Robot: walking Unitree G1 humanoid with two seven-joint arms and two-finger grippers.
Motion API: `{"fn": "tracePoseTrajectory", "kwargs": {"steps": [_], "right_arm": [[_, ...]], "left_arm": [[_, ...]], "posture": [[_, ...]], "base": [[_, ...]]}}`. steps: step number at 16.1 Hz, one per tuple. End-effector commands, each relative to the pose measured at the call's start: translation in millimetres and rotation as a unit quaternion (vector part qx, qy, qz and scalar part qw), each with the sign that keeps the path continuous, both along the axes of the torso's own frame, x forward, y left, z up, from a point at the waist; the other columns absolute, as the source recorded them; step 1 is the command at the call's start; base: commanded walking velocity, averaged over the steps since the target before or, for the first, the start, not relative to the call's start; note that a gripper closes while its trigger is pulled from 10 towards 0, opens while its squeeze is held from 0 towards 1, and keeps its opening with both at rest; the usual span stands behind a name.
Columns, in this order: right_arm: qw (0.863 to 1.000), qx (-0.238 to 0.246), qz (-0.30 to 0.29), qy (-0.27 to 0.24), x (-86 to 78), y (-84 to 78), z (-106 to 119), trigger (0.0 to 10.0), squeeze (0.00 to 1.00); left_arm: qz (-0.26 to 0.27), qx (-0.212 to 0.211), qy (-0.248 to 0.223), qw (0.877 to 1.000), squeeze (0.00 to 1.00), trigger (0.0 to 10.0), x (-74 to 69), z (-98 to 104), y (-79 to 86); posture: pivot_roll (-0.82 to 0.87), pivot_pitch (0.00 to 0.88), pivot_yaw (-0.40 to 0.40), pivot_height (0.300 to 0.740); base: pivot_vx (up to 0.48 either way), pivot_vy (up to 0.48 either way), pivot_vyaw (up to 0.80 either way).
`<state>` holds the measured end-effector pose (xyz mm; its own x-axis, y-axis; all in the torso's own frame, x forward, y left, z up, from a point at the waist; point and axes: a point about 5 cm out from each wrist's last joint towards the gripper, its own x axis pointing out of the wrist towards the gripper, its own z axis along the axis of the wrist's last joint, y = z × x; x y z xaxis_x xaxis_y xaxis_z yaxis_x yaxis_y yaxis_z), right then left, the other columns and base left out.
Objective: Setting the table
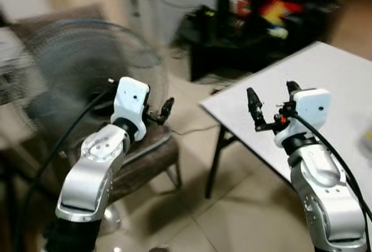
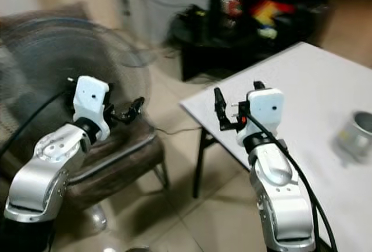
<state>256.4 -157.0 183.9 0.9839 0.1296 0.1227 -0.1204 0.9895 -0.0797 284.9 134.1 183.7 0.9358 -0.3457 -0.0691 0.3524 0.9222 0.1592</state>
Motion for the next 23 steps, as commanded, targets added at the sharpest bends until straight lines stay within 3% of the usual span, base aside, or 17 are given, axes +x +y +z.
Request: {"fn": "tracePoseTrajectory", "kwargs": {"steps": [1,9,11,12,13,20,23], "right_arm": [[1.000,0.009,0.007,0.014,0.7,2.1,-3.0,10.0,1.00],[0.999,0.005,0.005,0.038,-0.5,-2.5,-8.2,10.0,1.00],[0.999,0.007,0.009,0.037,-0.7,-1.4,-7.8,10.0,1.00],[0.999,0.021,0.017,0.033,-0.4,0.9,-6.4,10.0,1.00],[0.999,0.025,0.019,0.032,0.1,1.3,-6.2,10.0,1.00],[0.999,0.041,0.005,0.035,0.6,-1.6,-7.2,10.0,1.00],[0.998,0.053,-0.012,0.040,1.6,-4.8,-9.8,10.0,1.00]], "left_arm": [[0.005,0.002,0.009,1.000,0.00,10.0,0.5,-1.9,3.6],[-0.013,-0.045,0.050,0.998,0.00,10.0,-0.9,-4.5,0.6],[-0.013,-0.034,0.043,0.998,0.00,10.0,-0.6,-3.7,0.4],[0.031,-0.007,0.018,0.999,0.00,10.0,4.3,-3.0,6.9],[0.040,-0.002,0.016,0.999,0.00,10.0,5.4,-3.0,8.8],[0.028,0.002,0.008,1.000,0.00,10.0,6.1,-0.2,5.8],[0.017,-0.004,0.007,1.000,0.00,10.0,6.0,0.9,4.0]], "posture": [[0.04,0.000,0.020,0.740],[0.03,0.000,0.023,0.740],[0.03,0.000,0.020,0.740],[0.03,0.000,0.020,0.740],[0.03,0.000,0.018,0.740],[0.04,0.000,0.017,0.740],[0.04,0.000,0.016,0.740]], "base": [[0.000,0.000,0.80],[0.000,0.000,0.80],[0.000,0.000,0.80],[0.000,0.000,0.80],[0.000,0.000,0.80],[0.000,0.000,0.80],[0.000,0.000,0.00]]}}
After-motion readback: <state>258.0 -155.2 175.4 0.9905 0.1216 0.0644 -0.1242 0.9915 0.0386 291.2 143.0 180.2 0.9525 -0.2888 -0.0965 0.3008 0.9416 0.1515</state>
